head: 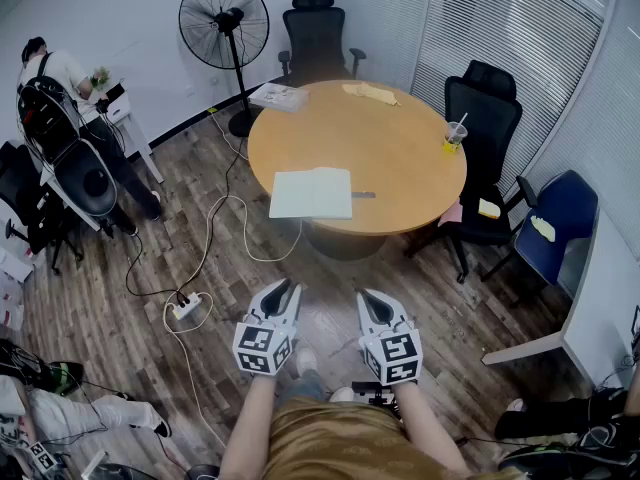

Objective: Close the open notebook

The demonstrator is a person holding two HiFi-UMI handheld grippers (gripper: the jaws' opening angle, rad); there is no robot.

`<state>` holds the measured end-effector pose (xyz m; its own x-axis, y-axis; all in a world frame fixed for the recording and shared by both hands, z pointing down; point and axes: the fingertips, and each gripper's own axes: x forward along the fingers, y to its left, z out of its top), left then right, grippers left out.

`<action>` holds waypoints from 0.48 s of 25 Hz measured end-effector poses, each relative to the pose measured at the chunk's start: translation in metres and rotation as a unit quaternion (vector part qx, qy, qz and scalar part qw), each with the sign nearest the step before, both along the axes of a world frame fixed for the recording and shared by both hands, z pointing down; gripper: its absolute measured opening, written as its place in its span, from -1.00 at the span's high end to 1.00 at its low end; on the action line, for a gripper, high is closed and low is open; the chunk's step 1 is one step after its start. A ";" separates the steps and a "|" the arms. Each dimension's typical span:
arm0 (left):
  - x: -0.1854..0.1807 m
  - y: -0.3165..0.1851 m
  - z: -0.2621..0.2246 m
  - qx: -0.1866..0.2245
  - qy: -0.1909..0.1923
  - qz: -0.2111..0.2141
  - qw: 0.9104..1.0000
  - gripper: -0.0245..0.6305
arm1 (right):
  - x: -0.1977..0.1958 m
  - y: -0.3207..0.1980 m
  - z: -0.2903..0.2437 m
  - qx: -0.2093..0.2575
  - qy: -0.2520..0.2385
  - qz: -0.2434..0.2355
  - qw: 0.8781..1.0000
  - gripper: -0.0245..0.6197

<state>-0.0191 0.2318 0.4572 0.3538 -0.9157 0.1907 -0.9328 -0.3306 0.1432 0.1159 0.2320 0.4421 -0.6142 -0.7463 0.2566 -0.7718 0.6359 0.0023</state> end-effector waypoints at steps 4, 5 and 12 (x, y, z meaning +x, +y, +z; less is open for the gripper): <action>0.002 0.008 0.000 -0.002 -0.001 0.003 1.000 0.64 | 0.008 0.007 0.003 -0.006 -0.013 0.011 1.000 0.89; 0.002 0.011 0.000 -0.003 -0.001 0.001 1.000 0.64 | 0.010 0.009 0.003 -0.007 -0.014 0.012 1.000 0.89; -0.009 0.026 -0.001 -0.012 0.018 -0.019 1.000 0.65 | 0.016 0.018 -0.002 -0.008 -0.028 0.019 0.999 0.89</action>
<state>-0.0279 0.2580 0.4559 0.3257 -0.9241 0.1999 -0.9388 -0.2909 0.1845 0.1318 0.2504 0.4398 -0.6001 -0.7651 0.2335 -0.7934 0.6065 -0.0517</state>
